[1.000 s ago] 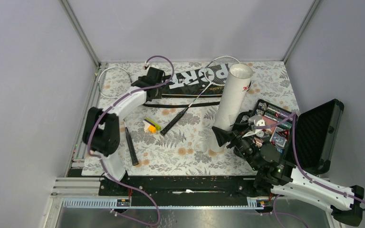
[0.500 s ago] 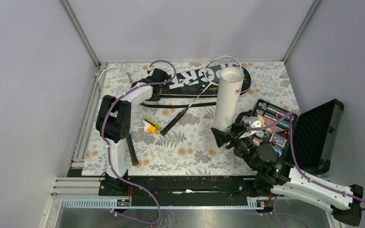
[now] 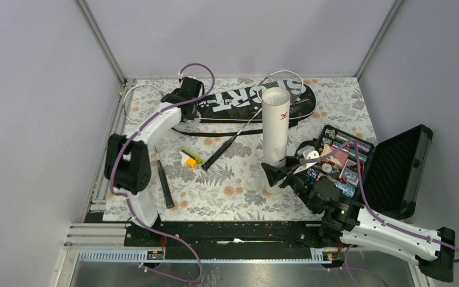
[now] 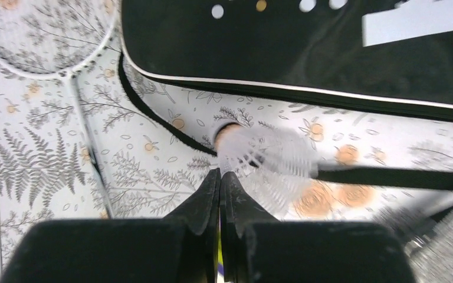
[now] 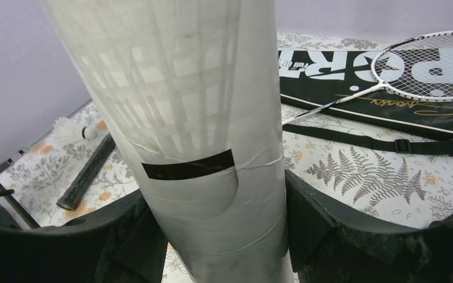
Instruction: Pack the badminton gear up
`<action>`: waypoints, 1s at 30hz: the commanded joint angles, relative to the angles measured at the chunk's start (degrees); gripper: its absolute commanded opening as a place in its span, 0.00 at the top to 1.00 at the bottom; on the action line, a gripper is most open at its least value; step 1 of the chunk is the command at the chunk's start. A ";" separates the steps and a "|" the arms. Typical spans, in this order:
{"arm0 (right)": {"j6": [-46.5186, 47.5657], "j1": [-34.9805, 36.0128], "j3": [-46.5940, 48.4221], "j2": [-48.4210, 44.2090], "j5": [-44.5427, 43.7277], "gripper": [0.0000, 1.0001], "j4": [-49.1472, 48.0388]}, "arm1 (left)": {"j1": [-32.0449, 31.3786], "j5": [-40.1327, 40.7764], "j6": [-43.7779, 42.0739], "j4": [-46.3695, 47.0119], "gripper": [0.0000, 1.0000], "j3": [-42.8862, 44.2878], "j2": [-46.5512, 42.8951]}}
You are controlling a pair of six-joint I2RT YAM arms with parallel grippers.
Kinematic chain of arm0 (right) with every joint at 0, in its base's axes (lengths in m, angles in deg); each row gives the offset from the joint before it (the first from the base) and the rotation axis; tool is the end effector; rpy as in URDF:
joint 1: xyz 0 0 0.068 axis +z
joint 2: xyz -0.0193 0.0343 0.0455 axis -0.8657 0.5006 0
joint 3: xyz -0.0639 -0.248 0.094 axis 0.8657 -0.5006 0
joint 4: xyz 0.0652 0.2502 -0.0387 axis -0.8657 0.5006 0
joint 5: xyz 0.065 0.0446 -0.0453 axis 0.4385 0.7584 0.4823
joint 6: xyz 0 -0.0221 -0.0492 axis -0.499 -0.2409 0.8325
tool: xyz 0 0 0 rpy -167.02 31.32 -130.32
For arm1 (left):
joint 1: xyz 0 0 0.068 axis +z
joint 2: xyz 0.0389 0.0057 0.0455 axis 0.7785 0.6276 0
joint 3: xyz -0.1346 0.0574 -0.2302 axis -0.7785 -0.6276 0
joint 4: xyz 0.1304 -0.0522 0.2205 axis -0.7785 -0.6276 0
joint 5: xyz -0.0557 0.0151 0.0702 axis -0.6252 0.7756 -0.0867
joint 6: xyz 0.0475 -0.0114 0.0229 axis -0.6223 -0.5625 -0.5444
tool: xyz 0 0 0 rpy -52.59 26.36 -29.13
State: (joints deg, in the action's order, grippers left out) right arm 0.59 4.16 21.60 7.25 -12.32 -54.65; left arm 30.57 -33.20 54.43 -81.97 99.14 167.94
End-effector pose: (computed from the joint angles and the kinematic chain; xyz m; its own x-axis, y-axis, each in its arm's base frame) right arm 0.0783 0.1198 0.2764 -0.0248 0.2457 -0.9690 -0.5589 0.8003 0.2172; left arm 0.3870 -0.1299 0.2429 -0.7737 0.0117 -0.6334 -0.1149 0.9807 0.1584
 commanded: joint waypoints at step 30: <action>32.81 -0.04 -10.51 21.38 10.18 0.33 -39.36 | 0.52 -56.21 17.84 -5.96 1.00 0.34 -56.61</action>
State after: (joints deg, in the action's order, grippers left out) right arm 30.36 4.16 11.81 26.20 -0.32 -79.67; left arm 30.79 -76.58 66.58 -91.89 98.70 110.54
